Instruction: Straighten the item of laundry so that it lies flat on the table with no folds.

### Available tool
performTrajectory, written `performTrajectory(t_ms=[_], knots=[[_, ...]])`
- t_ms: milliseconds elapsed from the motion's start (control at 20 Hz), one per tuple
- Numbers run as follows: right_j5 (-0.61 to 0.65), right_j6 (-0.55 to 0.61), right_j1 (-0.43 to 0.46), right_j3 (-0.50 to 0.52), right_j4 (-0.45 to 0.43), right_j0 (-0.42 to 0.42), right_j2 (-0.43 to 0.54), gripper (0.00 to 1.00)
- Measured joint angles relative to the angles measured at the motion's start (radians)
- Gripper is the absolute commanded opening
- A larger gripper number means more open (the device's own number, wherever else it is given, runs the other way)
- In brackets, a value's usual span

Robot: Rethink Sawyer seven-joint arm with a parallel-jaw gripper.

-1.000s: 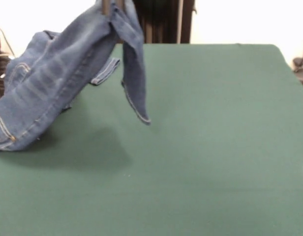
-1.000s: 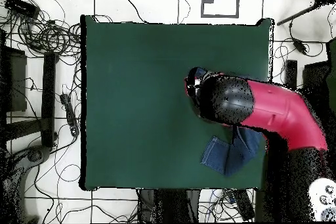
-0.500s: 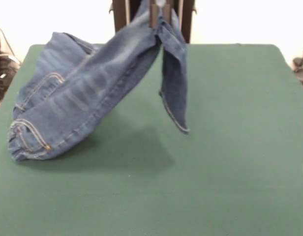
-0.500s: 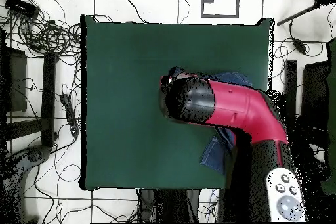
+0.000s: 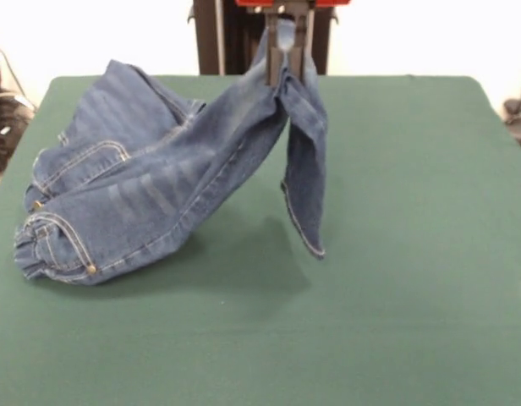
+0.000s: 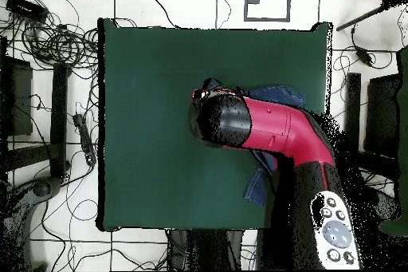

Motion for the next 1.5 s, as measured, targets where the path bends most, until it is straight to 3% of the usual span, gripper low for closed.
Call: performTrajectory(t_ms=[1000,1500], knots=[[-0.111,0.0,0.129,-0.019,-0.053,-0.236,0.001,0.0],[-0.171,0.0,0.192,-0.024,-0.099,-0.266,0.002,0.0]])
